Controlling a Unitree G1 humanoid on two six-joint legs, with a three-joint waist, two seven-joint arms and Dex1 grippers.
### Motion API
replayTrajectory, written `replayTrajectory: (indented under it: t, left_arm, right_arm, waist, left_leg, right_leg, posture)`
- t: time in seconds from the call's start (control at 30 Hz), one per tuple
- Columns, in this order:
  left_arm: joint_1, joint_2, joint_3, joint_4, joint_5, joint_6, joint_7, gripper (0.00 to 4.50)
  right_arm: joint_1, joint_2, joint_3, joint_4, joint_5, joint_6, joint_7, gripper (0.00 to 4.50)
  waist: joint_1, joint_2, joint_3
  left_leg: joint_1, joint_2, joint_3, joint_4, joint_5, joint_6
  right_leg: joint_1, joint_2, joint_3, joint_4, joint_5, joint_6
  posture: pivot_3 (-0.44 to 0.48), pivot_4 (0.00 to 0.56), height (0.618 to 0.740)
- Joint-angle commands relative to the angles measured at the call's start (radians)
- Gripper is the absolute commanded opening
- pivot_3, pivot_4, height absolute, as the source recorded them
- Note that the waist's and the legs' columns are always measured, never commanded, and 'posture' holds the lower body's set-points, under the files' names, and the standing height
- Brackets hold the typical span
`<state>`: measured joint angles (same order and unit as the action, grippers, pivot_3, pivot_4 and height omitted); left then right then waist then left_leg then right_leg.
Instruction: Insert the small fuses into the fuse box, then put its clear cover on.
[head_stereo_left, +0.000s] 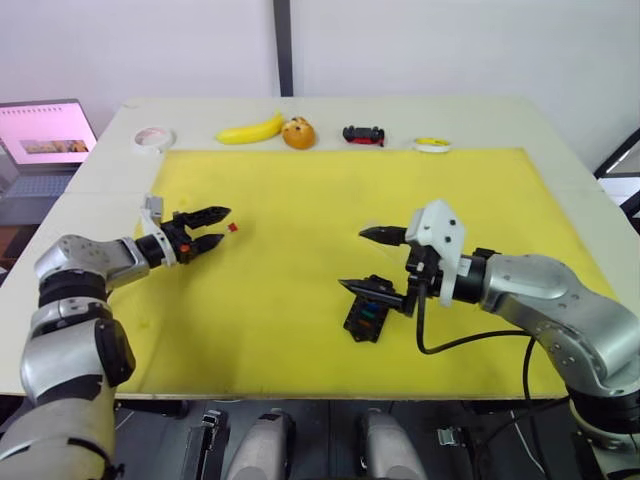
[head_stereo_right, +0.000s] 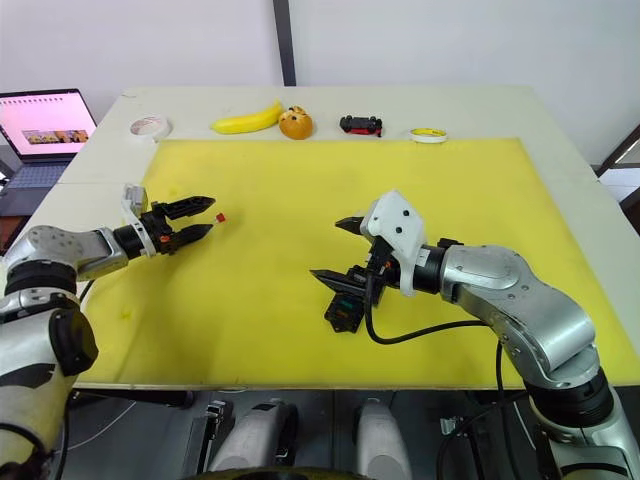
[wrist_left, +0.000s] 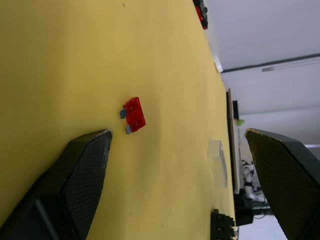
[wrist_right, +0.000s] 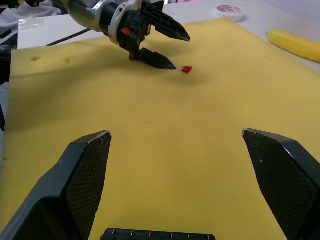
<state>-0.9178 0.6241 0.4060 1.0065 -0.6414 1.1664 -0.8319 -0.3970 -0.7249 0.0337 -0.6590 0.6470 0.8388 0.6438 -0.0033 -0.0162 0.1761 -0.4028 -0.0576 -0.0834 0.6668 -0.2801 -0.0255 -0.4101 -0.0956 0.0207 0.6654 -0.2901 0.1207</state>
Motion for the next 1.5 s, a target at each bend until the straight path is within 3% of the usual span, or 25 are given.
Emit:
replayTrajectory:
  t: [0.03,0.57,1.07,1.5]
  left_arm:
    - [-0.026,-0.033,-0.009,0.031,0.024,-0.026,0.010,4.50]
    - [-0.051,-0.085,0.043,0.089,0.053,-0.106,0.070,4.50]
    - [-0.049,-0.147,-0.030,0.078,0.111,-0.115,0.011,4.50]
    - [-0.039,-0.152,0.037,0.124,0.113,-0.184,0.073,4.50]
  right_arm:
    - [-0.002,0.001,-0.009,-0.037,-0.005,-0.011,-0.009,4.45]
    - [0.017,-0.008,-0.030,-0.052,-0.001,0.004,-0.031,4.45]
    - [0.034,-0.016,-0.056,-0.075,0.022,0.038,-0.053,4.45]
    - [0.030,-0.017,-0.054,-0.067,0.009,0.035,-0.050,4.45]
  waist:
    - [0.006,0.000,0.000]
    - [0.017,0.001,-0.001]
    - [0.023,0.001,-0.001]
    - [0.043,0.002,-0.002]
  left_leg:
    - [0.000,0.000,0.000,0.000,0.000,0.000]
    - [0.001,0.000,-0.001,0.001,0.000,0.001]
    - [0.003,-0.002,-0.003,0.001,0.000,0.001]
    - [0.004,-0.003,-0.003,0.000,0.000,0.002]
  right_leg:
    - [0.000,0.000,0.000,0.000,0.000,0.000]
    - [0.002,0.000,-0.001,0.000,0.000,0.000]
    - [0.005,-0.001,-0.002,0.000,0.000,0.000]
    - [0.006,-0.002,-0.002,-0.001,0.000,0.000]
  posture:
    - [0.000,0.150,0.740]
    - [0.000,0.150,0.740]
    - [0.000,0.150,0.740]
    - [0.000,0.150,0.740]
